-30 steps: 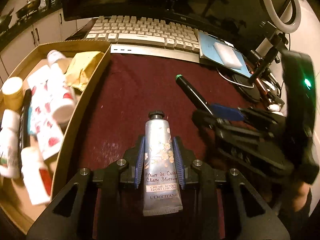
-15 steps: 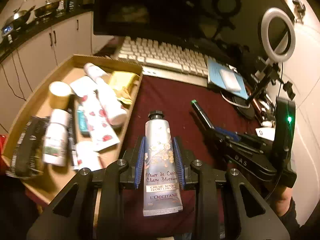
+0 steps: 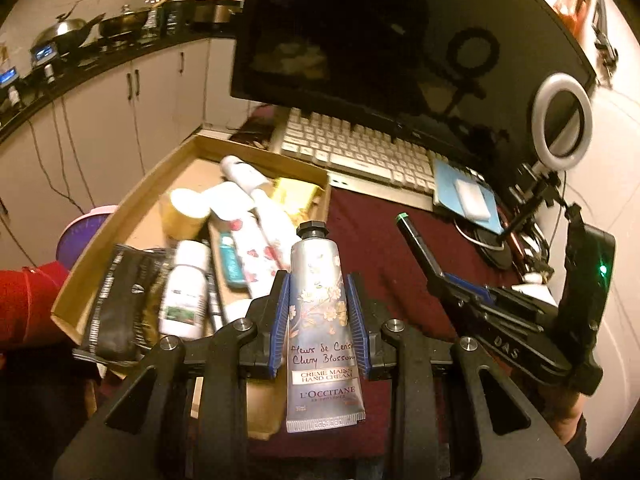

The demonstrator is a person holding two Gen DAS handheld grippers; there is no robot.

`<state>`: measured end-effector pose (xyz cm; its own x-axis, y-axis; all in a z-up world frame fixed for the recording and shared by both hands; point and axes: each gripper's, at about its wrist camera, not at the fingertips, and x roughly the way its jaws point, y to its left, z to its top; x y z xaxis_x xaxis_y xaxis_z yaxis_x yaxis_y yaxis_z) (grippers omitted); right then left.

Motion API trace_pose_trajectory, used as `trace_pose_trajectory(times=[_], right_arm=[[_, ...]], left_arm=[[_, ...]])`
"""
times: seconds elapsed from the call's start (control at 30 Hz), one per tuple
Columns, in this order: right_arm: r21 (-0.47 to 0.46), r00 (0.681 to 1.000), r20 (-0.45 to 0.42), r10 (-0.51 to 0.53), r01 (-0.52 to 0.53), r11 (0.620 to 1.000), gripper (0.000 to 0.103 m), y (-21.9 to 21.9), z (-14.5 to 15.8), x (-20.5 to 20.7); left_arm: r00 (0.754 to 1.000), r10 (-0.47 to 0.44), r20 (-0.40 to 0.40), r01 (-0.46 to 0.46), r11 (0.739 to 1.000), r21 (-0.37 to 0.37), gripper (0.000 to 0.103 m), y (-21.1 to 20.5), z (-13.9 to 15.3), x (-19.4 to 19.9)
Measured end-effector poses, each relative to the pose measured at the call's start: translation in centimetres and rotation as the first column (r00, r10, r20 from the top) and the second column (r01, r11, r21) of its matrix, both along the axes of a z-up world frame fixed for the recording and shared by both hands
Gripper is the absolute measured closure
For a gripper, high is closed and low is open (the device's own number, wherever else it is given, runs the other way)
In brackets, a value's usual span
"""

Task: Organize objects
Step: 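Carry the hand cream tube and marker over the tray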

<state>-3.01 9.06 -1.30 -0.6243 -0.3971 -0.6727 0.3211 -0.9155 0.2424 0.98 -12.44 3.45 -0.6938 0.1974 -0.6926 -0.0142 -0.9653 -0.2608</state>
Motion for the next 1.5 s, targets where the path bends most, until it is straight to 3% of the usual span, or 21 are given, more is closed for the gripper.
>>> trace_pose_trajectory(times=[0.5,0.83,1.27,1.5], right_arm=[[-0.022,0.985,-0.02,0.169,-0.169,0.985,0.088,-7.7,1.1,-1.9],[-0.033,0.981,-0.014,0.193,-0.194,0.981,0.088,-9.4,1.2,-3.5],[-0.049,0.973,0.018,0.23,-0.229,0.972,0.088,-11.9,0.2,-5.5],[-0.06,0.97,0.043,0.238,-0.235,0.97,0.088,-12.7,-0.7,-6.2]], left_arm=[[0.995,0.103,0.003,-0.103,0.994,0.023,0.076,-5.1,-0.1,-1.2],[0.991,0.131,0.015,-0.132,0.99,0.047,0.075,-7.2,-0.3,-2.8],[0.977,0.201,0.066,-0.205,0.977,0.061,0.075,-11.2,-2.8,-3.7],[0.976,0.196,0.096,-0.201,0.978,0.055,0.075,-11.7,-4.0,-4.8]])
